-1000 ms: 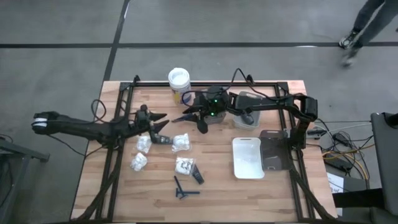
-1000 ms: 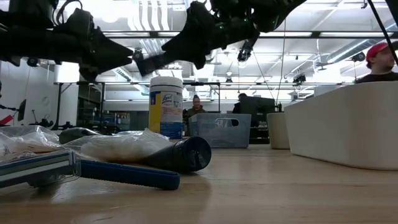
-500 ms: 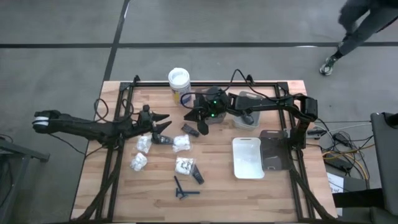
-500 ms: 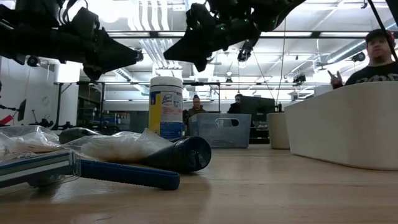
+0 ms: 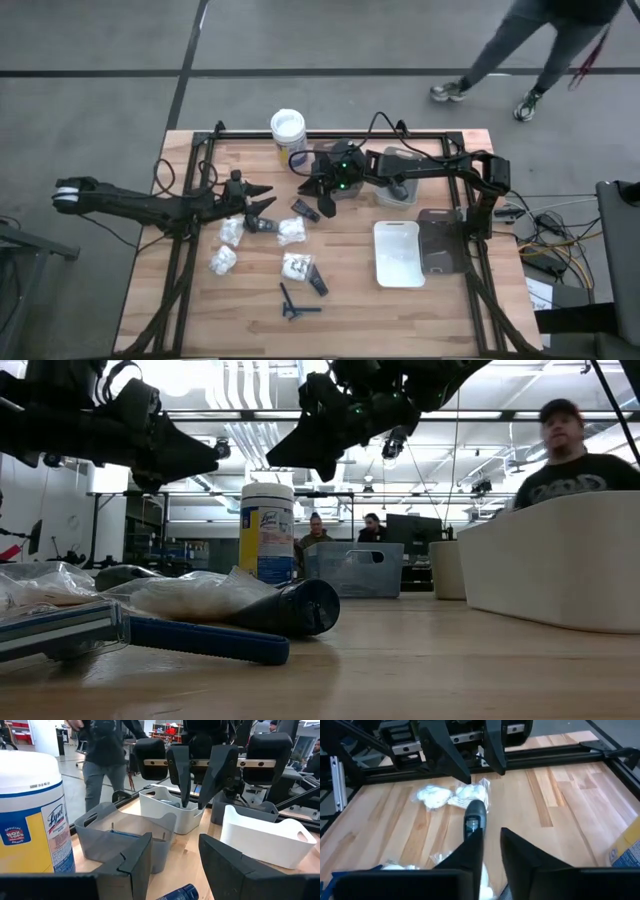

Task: Pick & Place Travel size toiletries
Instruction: Put the blue shaving cream into the white bin

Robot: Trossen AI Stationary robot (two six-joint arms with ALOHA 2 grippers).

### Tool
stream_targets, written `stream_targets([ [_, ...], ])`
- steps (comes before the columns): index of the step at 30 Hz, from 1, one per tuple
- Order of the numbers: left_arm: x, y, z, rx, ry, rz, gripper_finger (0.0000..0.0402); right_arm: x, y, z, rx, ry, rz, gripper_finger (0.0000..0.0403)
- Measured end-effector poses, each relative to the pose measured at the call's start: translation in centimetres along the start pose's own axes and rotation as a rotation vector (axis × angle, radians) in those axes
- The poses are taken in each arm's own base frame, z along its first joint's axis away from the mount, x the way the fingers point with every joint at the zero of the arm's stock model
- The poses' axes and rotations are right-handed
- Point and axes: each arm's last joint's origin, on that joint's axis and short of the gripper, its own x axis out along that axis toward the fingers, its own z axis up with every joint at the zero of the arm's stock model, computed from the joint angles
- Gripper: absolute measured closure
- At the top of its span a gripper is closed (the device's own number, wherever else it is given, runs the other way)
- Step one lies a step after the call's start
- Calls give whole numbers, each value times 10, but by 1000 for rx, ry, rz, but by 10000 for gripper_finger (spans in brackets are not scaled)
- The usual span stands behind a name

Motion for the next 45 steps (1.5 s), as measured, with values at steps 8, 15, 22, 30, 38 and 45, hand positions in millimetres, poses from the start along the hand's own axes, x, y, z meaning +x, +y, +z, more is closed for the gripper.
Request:
stream_targets([
  [8, 0, 0, -1, 24, 5, 1, 234, 4, 12, -4, -51, 74, -182, 244],
  [15, 0, 0, -1, 58, 8, -18, 234, 6, 22, -1, -64, 81, -238, 201],
  [22, 0, -1, -1, 65, 10, -31, 234, 6, 21, -6, 0, 111, -274, 182],
  [30, 0, -1, -2, 84, 20, -37, 234, 38, 15, -34, 20, 223, -303, 188],
  [38, 0, -1, -4, 87, 37, -57, 234, 65, 5, -60, 80, 374, -327, 197],
  [45, 0, -1, -5, 95, 53, -56, 234, 74, 3, -69, 91, 416, -328, 191],
])
